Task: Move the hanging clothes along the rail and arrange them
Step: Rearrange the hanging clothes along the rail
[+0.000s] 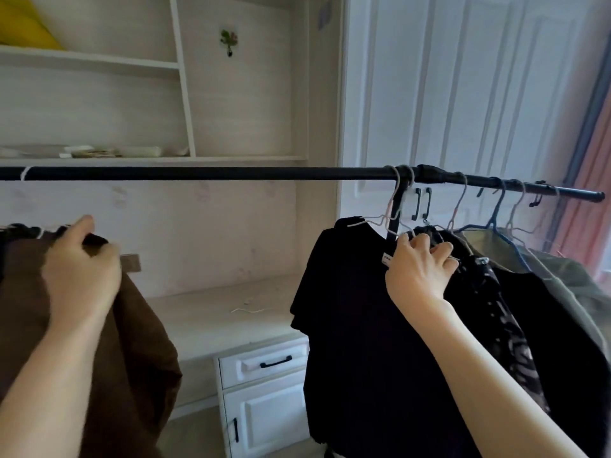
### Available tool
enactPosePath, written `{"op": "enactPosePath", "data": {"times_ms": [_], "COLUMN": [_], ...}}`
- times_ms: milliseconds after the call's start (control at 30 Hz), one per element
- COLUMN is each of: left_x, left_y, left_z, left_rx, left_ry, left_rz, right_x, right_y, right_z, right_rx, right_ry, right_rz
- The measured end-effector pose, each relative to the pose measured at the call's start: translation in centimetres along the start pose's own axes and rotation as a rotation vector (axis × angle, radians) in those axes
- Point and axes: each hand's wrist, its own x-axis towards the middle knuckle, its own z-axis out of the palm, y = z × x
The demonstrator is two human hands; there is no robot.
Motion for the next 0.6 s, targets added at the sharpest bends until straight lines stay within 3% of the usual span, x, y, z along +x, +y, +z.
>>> {"op": "enactPosePath", "data": {"times_ms": [33, 100, 200, 367, 600], "left_x": [-4.7, -10.4, -14.4, -21.6, -28.6], "left_y": [6.3, 12.3, 14.3, 19.4, 24.1], "left_z": [0.3, 2.5, 7.3, 14.1, 19.8], "left_rx": [-0.076, -0.055, -0.034, -0.196, -0.307], "left_ry": [-0.074, -0.154, -0.287, -0.524, -0.831], "left_rz": [0.044, 0.053, 0.022, -0.107, -0.261], "right_x": [0.1, 0.3, 0.8, 1.2, 2.0], "right_y": [0.4, 1.4, 3.5, 6.4, 8.7], "right_z": [-0.3, -0.9, -1.7, -2.1, -1.5], "right_rx": [0.004, 0.026, 0.097, 0.256, 0.423], "right_ry": [-0.009, -0.031, -0.068, -0.061, -0.06], "right_rz": [-0.04, -0.12, -0.243, -0.444, -0.513]}}
